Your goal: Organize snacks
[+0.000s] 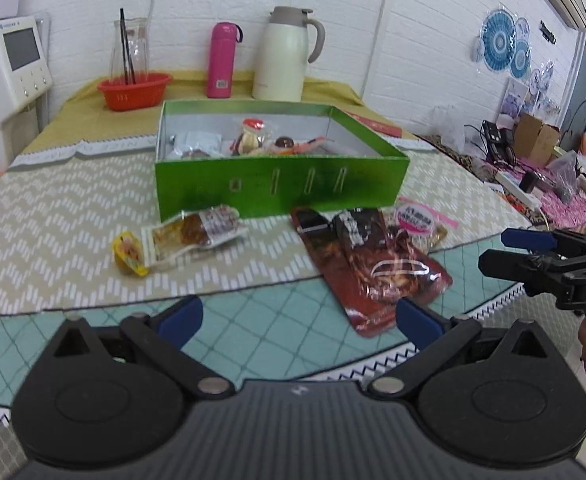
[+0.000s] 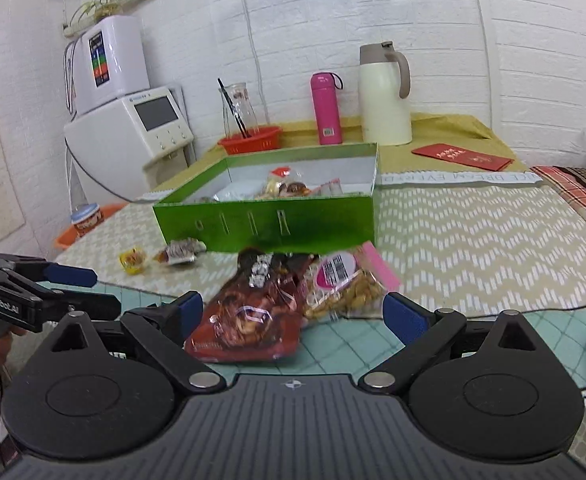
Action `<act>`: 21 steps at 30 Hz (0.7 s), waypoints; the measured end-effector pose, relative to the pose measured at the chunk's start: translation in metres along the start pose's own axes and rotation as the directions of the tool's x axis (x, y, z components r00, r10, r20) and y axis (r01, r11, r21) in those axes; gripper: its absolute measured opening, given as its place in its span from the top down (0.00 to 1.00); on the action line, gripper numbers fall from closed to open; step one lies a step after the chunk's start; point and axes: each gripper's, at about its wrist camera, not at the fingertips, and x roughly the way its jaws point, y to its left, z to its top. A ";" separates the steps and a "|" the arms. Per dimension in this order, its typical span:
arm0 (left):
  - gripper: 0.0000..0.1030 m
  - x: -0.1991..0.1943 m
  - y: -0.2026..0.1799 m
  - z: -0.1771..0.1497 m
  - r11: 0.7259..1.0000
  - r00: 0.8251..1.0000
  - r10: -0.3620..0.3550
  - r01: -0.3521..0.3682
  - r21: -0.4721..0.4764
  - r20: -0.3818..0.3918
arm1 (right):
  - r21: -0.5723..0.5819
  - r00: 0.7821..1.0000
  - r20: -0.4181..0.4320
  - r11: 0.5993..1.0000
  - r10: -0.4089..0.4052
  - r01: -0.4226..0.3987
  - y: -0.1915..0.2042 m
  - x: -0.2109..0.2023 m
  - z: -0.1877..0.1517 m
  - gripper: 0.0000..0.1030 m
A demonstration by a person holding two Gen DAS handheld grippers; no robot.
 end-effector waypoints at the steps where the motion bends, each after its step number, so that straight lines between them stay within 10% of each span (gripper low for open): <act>1: 0.01 0.000 0.000 -0.004 1.000 1.000 -0.005 0.005 -0.001 -0.008 | -0.006 1.000 -0.011 1.000 0.000 0.000 0.000 0.002 -0.004 0.00; 14: 0.01 0.004 0.005 -0.014 1.000 1.000 0.006 -0.007 -0.028 -0.031 | 0.017 0.994 -0.095 0.998 0.060 -0.059 0.009 0.038 -0.014 0.00; 21: 0.01 0.013 0.003 -0.006 0.999 1.000 -0.016 0.015 -0.029 -0.024 | 0.051 0.993 -0.106 0.997 0.060 -0.055 0.003 0.046 -0.017 0.36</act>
